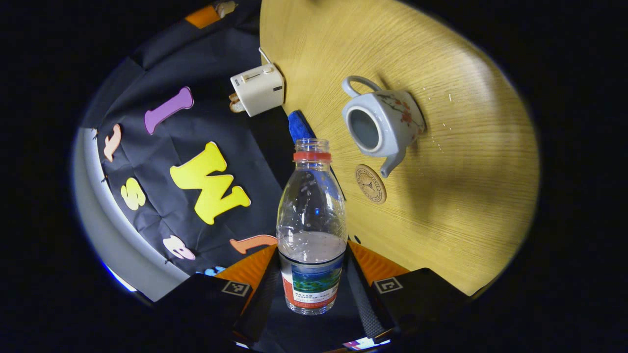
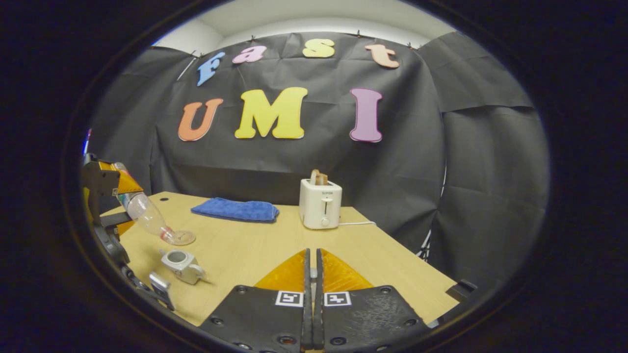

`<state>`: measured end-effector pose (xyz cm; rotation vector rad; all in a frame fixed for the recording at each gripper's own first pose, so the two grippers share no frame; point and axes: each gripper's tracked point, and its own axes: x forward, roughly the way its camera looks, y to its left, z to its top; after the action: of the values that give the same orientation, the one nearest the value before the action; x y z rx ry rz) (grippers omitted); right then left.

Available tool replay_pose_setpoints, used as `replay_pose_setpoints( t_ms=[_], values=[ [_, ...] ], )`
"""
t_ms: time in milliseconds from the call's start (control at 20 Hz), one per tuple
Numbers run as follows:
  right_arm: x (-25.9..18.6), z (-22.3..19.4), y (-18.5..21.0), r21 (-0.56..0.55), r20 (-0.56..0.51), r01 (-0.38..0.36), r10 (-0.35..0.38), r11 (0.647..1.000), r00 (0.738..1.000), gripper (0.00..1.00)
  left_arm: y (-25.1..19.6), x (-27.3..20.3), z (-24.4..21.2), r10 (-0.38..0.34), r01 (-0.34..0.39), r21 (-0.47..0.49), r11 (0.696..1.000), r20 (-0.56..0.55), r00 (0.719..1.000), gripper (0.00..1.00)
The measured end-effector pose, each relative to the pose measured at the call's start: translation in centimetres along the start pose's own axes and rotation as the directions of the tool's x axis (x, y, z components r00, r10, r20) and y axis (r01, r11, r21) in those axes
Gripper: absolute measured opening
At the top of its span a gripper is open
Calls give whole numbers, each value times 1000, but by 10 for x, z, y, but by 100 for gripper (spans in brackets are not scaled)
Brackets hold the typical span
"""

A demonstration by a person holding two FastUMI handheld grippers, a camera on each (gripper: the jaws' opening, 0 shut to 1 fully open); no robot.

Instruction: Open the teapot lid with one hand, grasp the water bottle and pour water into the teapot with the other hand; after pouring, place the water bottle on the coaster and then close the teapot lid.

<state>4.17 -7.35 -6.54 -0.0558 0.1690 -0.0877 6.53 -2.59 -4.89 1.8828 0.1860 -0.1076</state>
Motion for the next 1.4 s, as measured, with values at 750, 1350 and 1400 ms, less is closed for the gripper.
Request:
replay_pose_setpoints(
  t_ms=[750,1350,1400],
  values=[
    [-3,2,6,28,21,4,-5,1000,1000,2,-4,69,-43,-58,-18,-866,499,-55,997,76],
    [-4,1,13,91,3,-39,38,995,999,1,-9,116,-3,28,91,-996,13,91,995,77],
    [-3,1,11,87,4,-33,33,996,999,1,-7,116,2,32,105,-994,-30,104,994,77]
  ],
)
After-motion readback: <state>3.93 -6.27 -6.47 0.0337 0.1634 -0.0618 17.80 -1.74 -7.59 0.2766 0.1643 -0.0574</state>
